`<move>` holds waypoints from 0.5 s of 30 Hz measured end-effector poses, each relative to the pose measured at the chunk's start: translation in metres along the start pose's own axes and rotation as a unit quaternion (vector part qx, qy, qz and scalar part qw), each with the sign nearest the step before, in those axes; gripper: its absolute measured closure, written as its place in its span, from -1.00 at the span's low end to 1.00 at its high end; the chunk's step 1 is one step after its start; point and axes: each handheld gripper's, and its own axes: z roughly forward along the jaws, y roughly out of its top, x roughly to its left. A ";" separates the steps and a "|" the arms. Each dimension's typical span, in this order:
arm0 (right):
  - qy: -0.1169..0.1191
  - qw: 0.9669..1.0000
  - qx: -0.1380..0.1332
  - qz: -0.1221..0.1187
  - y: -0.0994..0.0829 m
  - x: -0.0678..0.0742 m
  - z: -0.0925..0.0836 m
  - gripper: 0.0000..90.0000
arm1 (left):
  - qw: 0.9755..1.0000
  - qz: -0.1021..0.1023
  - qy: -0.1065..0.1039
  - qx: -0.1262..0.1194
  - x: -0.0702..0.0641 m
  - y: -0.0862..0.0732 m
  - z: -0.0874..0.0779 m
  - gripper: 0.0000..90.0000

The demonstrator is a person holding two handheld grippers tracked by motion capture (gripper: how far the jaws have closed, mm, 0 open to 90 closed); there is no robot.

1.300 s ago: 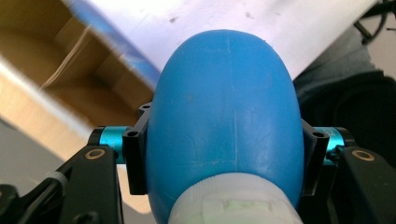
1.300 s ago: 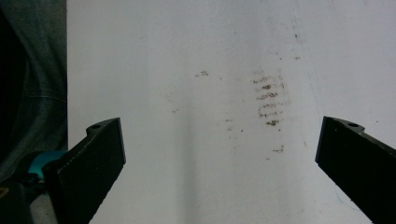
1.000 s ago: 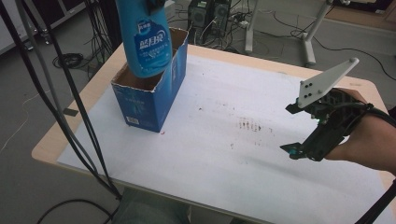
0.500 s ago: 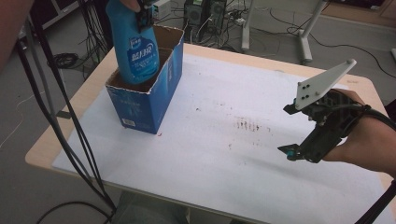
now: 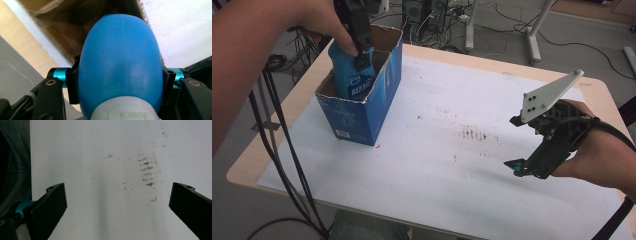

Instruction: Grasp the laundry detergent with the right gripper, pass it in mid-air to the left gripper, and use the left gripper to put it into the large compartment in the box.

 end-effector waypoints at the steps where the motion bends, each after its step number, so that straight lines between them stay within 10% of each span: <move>1: 0.000 1.000 0.002 0.003 0.000 0.000 0.001 -0.99 | 1.000 0.011 0.000 0.001 0.000 0.001 0.004 -0.16; 9: 0.003 1.000 0.004 0.004 -0.002 0.000 0.005 -0.99 | 0.989 0.142 0.034 0.000 -0.005 0.003 0.029 -0.16; 15: 0.005 1.000 0.008 0.007 -0.003 0.001 0.007 -0.99 | 0.981 0.192 0.035 -0.005 -0.004 0.002 0.044 -0.16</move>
